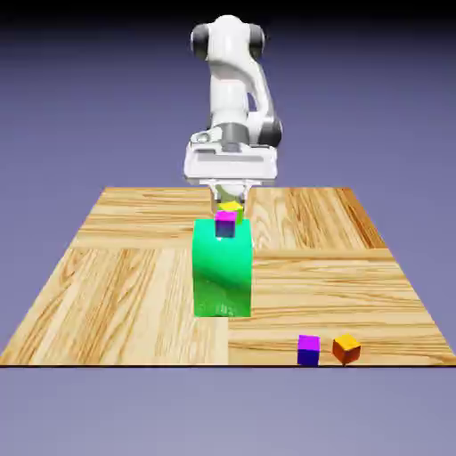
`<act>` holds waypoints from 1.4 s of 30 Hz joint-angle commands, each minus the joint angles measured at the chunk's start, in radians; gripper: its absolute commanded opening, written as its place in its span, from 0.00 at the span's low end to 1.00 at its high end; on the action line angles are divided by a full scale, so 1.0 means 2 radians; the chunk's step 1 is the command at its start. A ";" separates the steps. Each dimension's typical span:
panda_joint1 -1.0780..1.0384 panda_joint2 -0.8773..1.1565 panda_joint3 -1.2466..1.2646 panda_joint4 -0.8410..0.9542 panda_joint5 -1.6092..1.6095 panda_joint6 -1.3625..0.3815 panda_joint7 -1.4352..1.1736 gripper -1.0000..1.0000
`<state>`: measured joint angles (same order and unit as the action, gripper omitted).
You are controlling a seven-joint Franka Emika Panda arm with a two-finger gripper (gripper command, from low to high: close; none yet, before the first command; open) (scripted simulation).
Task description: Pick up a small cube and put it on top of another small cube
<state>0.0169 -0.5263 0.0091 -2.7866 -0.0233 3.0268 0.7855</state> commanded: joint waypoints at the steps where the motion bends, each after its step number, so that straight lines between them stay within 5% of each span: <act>1: 0.002 0.018 0.004 0.010 -0.010 -0.004 0.018 0.50; 26: 0.052 0.461 0.097 0.247 -0.246 -0.108 0.469 0.50; 33: 0.098 0.556 0.036 0.290 -0.293 -0.052 0.512 0.50; 34: 0.098 0.556 0.036 0.290 -0.293 -0.052 0.512 0.00; 42: 0.035 0.429 0.104 0.239 -0.227 -0.136 0.500 0.00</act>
<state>0.0862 0.3322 0.2177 -2.3087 -0.4769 2.7548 1.7855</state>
